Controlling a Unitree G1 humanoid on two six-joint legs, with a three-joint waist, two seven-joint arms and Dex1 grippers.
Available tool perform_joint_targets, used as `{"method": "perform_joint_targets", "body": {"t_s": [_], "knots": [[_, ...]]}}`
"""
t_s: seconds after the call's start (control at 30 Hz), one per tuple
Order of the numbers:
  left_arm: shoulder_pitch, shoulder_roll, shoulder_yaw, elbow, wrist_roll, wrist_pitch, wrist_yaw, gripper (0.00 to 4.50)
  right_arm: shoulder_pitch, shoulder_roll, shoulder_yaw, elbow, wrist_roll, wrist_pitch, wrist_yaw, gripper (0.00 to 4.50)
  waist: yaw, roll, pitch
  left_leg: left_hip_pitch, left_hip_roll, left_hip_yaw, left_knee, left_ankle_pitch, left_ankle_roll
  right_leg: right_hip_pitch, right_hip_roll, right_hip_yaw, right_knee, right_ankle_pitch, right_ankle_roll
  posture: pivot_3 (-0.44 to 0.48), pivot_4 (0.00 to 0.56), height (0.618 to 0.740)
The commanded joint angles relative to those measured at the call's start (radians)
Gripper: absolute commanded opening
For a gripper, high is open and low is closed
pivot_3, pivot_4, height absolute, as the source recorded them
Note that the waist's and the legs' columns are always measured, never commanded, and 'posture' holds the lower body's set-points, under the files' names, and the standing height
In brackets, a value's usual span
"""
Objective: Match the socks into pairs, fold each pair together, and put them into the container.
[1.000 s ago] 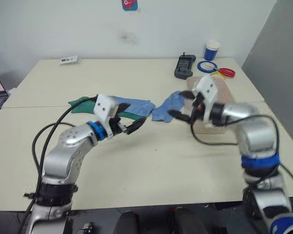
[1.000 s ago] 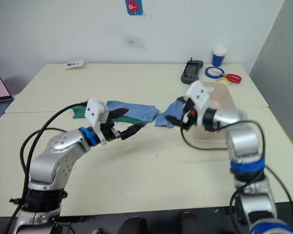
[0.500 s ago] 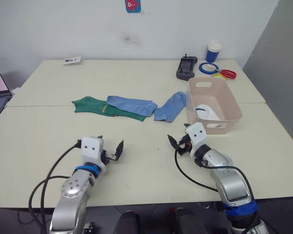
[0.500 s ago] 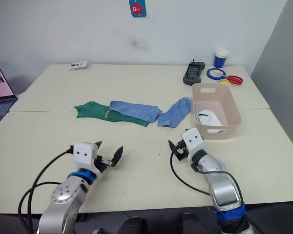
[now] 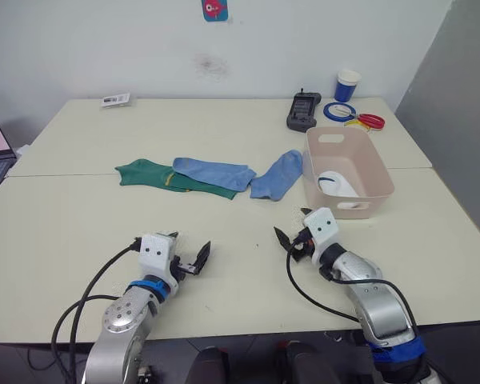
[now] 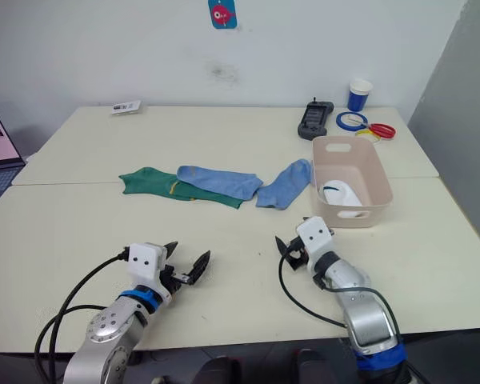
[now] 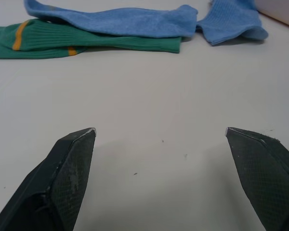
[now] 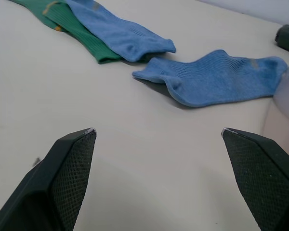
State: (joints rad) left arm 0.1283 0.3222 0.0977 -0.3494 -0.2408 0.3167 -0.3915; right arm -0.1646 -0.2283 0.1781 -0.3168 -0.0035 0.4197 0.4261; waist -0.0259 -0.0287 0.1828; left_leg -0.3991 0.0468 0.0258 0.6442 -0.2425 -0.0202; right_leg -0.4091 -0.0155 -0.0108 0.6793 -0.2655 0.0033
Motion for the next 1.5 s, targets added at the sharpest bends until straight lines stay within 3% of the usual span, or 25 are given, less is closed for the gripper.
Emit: {"method": "perform_joint_targets", "body": {"t_s": [0.03, 0.4, 0.97, 1.13, 1.5], "knots": [[-0.038, 0.046, 0.018, -0.051, -0.035, -0.031, -0.065, 4.5, -0.018, -0.065, -0.043, -0.16, 0.103, 0.099, 0.091, 4.47, 0.0, 0.0, 0.0, 0.0, 0.0, 0.0, 0.0, 0.0, 0.0, 0.0, 0.0, 0.0, 0.0, 0.0, 0.0, 0.0, 0.15, 0.74], [-0.05, 0.182, 0.019, -0.046, -0.103, -0.053, -0.262, 4.5, -0.069, -0.268, -0.139, -0.326, 0.316, 0.29, 0.235, 4.47, -0.001, 0.0, 0.0, 0.0, 0.0, 0.0, 0.0, 0.0, 0.0, 0.0, 0.001, 0.0, 0.0, 0.0, 0.0, 0.0, 0.15, 0.74], [-0.113, 0.169, -0.023, 0.015, -0.059, -0.072, -0.251, 4.5, -0.059, -0.254, -0.13, -0.288, 0.307, 0.195, 0.168, 4.47, 0.0, 0.0, 0.0, 0.0, 0.0, 0.0, 0.0, 0.0, 0.0, 0.0, 0.001, 0.0, -0.001, 0.0, 0.0, 0.0, 0.15, 0.74], [-0.282, 0.144, -0.141, 0.103, 0.044, -0.055, -0.221, 4.5, -0.101, -0.253, -0.109, -0.263, 0.292, 0.198, 0.156, 4.47, 0.001, 0.0, 0.0, 0.0, -0.001, 0.001, 0.0, 0.0, 0.0, 0.0, 0.001, 0.0, -0.001, 0.0, 0.0, 0.0, 0.15, 0.74], [-0.676, 0.004, -0.303, 0.608, 0.238, -0.201, -0.184, 4.5, -0.174, -0.251, -0.091, -0.224, 0.271, 0.226, 0.11, 4.47, 0.001, -0.001, 0.0, -0.001, -0.002, 0.002, 0.001, 0.0, 0.0, 0.0, 0.004, -0.001, -0.001, 0.0, 0.0, 0.0, 0.15, 0.74]]}}
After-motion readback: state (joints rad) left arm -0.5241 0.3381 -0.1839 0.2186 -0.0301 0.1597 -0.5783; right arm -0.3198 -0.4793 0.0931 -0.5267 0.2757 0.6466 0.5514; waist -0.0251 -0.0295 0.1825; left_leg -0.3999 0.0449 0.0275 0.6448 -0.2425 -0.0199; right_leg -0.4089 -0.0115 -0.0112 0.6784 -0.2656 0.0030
